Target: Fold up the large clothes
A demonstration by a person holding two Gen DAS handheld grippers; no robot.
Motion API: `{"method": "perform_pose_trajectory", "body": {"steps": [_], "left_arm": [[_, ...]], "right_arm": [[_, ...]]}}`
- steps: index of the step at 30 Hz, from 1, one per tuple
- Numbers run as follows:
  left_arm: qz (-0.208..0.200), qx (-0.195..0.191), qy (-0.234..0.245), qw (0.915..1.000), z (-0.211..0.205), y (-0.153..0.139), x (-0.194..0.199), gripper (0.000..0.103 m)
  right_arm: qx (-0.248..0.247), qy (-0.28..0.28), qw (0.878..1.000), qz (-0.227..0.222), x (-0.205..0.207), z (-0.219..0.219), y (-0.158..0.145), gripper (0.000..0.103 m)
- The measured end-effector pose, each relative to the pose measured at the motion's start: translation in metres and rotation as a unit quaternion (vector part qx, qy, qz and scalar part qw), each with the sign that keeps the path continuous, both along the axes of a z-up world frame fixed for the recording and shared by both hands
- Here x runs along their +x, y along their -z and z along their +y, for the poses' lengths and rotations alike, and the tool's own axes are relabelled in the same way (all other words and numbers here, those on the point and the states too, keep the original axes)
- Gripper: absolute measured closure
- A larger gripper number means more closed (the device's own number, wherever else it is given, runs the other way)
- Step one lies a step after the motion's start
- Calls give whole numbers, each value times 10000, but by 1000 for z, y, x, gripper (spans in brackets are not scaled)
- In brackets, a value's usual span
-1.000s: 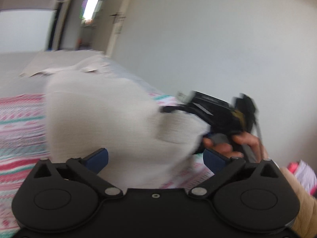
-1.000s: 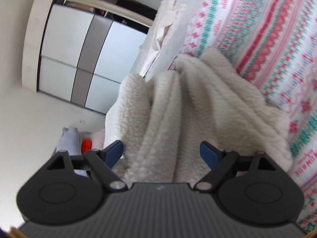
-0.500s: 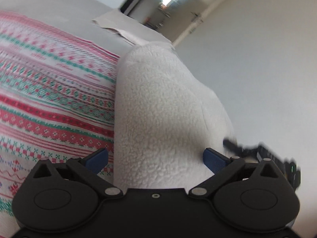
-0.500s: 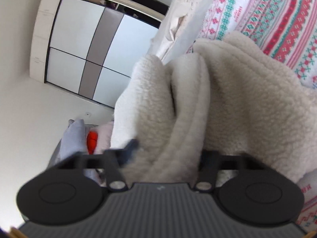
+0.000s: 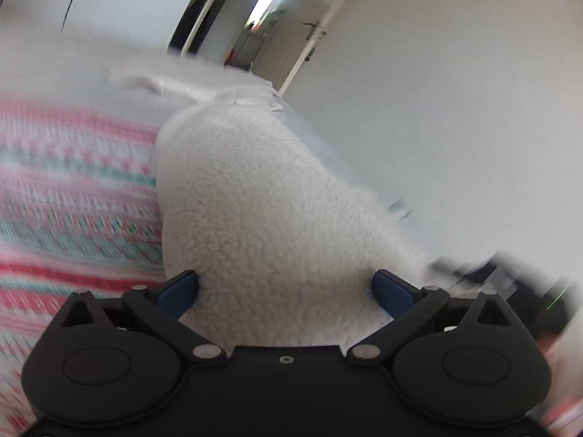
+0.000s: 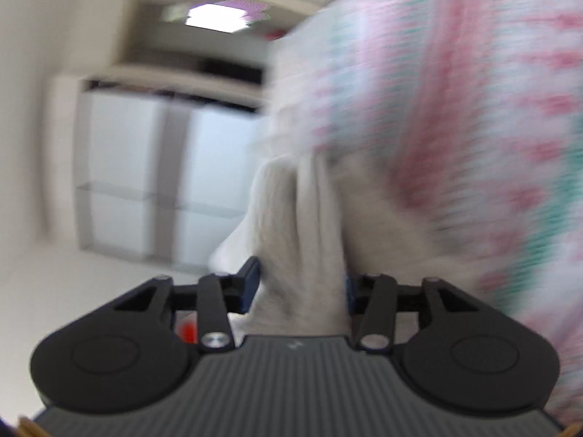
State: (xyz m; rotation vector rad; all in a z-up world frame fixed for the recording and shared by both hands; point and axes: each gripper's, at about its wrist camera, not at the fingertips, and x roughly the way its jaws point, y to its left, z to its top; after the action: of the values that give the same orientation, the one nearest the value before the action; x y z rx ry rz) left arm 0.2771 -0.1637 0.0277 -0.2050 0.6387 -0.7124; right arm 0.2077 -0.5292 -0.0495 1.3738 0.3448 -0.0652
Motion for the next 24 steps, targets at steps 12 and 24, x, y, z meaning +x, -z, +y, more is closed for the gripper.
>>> {"method": "perform_pose_trajectory", "body": {"steps": [12,24], "left_arm": [[-201,142,-179,9995,-3,5,-5,0],[-82,194,-147,9997,-5,2,-3,0]], "right_arm": [[-1695,-1032,9791,438,-31,32,-56,42],[-1555,-965,9781,-991,-62,27,-58,88]]}}
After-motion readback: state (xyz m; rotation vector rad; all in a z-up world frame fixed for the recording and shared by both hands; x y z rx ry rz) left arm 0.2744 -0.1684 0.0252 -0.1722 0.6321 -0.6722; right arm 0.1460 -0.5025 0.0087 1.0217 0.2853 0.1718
